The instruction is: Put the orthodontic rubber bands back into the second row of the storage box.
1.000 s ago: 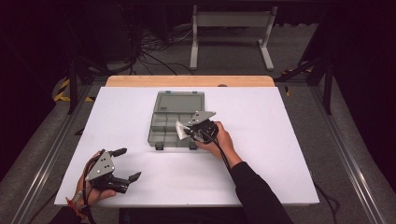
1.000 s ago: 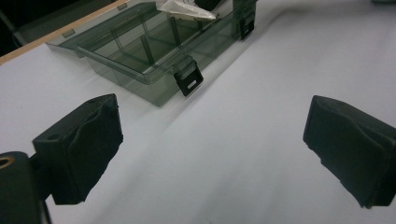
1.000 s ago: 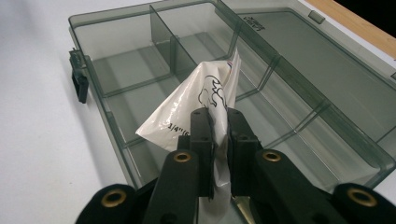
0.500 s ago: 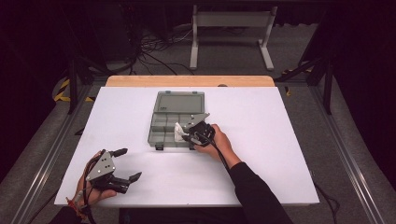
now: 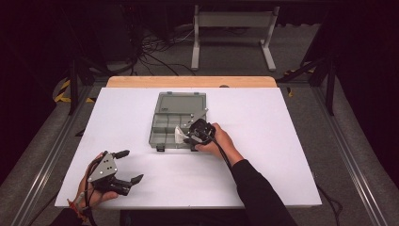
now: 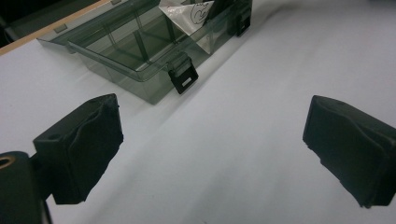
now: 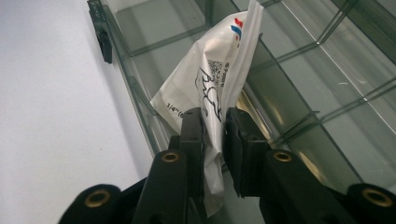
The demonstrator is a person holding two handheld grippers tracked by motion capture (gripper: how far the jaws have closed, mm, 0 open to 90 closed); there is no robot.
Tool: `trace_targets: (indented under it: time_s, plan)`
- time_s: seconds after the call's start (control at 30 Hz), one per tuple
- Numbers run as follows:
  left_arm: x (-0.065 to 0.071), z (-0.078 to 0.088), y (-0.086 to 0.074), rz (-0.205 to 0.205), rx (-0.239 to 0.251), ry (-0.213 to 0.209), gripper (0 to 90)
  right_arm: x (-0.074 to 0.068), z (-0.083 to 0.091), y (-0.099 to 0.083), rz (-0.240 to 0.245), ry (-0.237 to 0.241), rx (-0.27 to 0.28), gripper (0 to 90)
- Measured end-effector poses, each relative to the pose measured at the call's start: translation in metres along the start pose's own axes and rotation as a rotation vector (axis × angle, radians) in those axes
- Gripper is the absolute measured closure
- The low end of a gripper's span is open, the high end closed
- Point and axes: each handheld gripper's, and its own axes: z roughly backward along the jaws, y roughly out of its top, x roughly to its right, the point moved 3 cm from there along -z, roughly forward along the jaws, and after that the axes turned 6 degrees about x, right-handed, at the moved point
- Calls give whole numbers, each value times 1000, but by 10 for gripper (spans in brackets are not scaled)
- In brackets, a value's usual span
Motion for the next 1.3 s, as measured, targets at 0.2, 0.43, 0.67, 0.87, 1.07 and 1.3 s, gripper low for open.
trace_targets:
  time_s: [0.2, 0.43, 0.67, 0.87, 1.07, 1.3]
  plan:
    - [0, 0, 0, -1, -2, 1, 55, 1, 5, 0, 4, -65, 10, 598]
    - [0, 0, 0, 0, -5, 4, 57, 5, 17, -1, -34, -57, 71, 503]
    - [0, -1, -1, -1, -13, 9, 61, 7, 32, 3, -41, -56, 166, 770]
    - [-2, -1, -1, 6, -8, 11, 63, 2, 22, 13, 45, -139, 134, 899]
    - [-1, -1, -1, 3, -10, 6, 63, -1, 5, 16, 74, -135, 55, 900]
    - [0, -1, -1, 2, -8, 0, 64, -2, -7, 14, 82, -79, -19, 900]
